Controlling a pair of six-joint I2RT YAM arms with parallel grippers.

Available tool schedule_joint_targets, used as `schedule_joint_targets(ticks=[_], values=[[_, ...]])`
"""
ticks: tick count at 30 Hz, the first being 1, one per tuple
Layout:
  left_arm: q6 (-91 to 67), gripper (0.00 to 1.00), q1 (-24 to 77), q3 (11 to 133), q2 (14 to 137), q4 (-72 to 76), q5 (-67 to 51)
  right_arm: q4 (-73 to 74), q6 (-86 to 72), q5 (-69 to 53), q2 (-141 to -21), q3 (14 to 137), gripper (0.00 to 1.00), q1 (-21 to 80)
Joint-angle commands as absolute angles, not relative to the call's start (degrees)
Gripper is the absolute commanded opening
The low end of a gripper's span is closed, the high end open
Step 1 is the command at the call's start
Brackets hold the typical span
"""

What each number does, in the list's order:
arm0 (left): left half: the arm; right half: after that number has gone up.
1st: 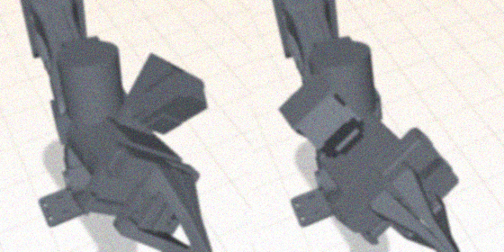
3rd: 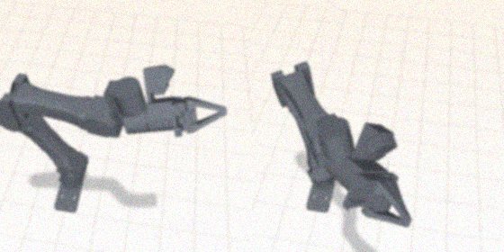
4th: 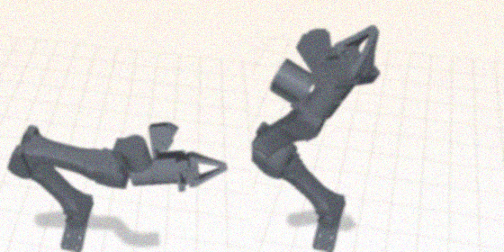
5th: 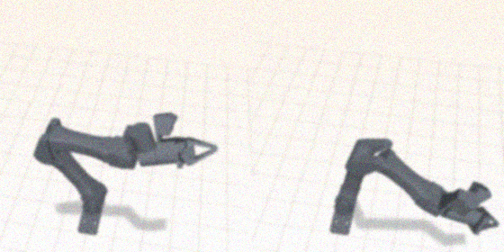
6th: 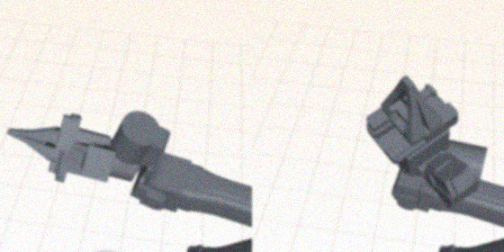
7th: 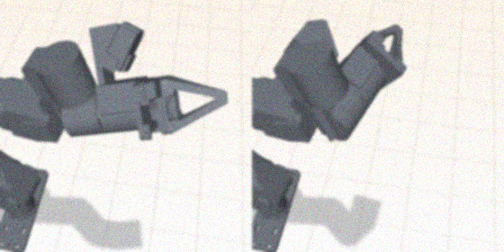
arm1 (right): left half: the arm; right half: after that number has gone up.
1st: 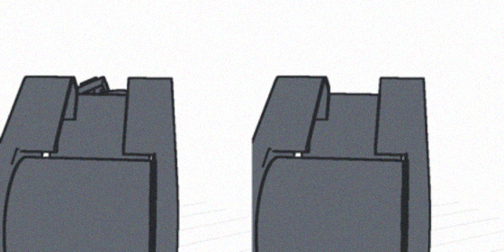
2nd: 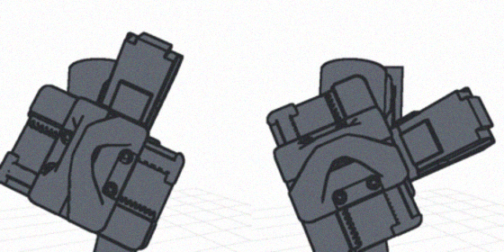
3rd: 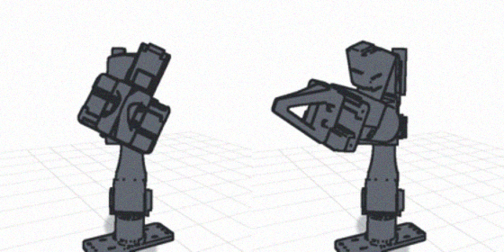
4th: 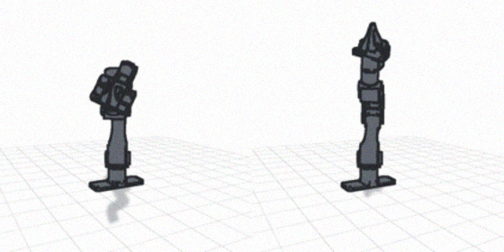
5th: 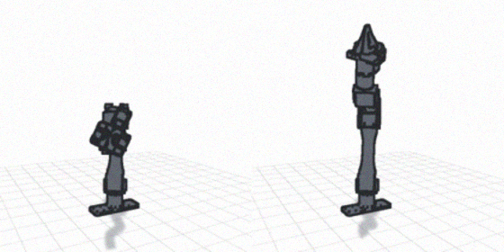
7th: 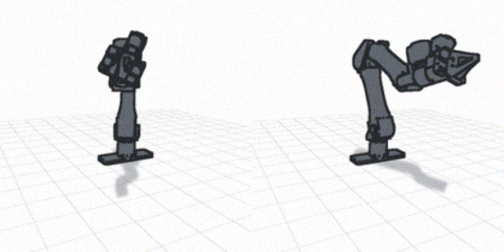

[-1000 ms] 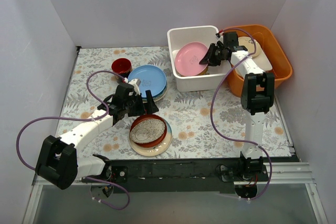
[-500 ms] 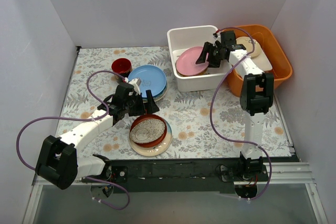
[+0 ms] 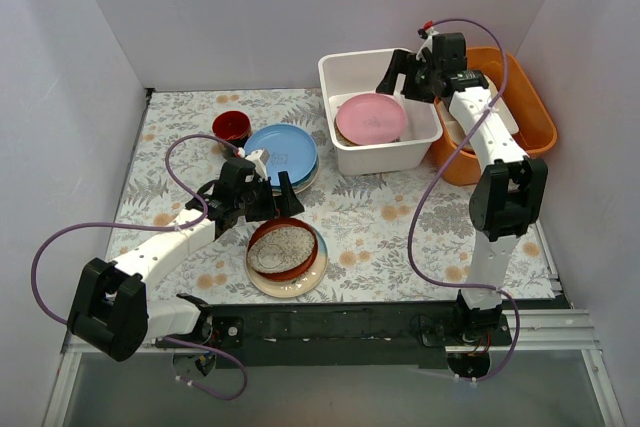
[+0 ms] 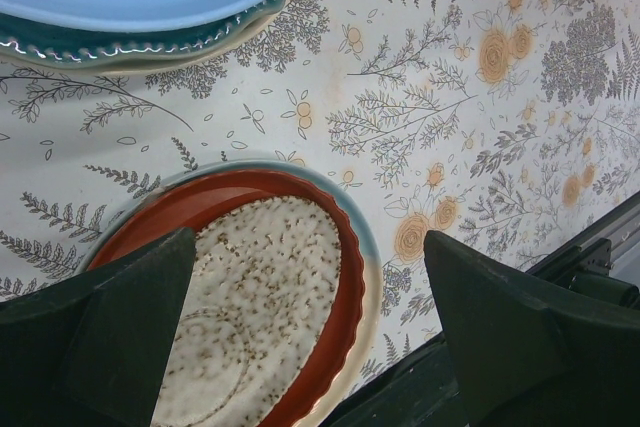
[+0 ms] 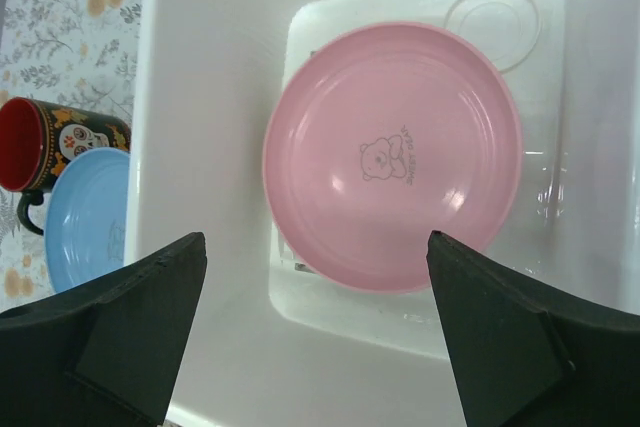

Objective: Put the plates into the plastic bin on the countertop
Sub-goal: Place the plate in the plastic bin.

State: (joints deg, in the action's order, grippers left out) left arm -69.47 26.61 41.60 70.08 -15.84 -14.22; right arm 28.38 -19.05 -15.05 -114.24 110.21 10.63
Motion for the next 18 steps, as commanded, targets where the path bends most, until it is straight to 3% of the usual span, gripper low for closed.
schedule_joint_targets(ticks=[1, 18], values=[[-69.0, 0.98, 26.4, 41.0, 69.9, -15.1, -14.6, 24.2, -17.9, -13.1, -109.4, 109.2, 0.98, 11.0], [-68.7, 0.98, 26.4, 41.7, 69.5, -16.2, -13.4, 22.8, -17.8, -15.6, -105.4, 103.5, 0.98, 13.1]])
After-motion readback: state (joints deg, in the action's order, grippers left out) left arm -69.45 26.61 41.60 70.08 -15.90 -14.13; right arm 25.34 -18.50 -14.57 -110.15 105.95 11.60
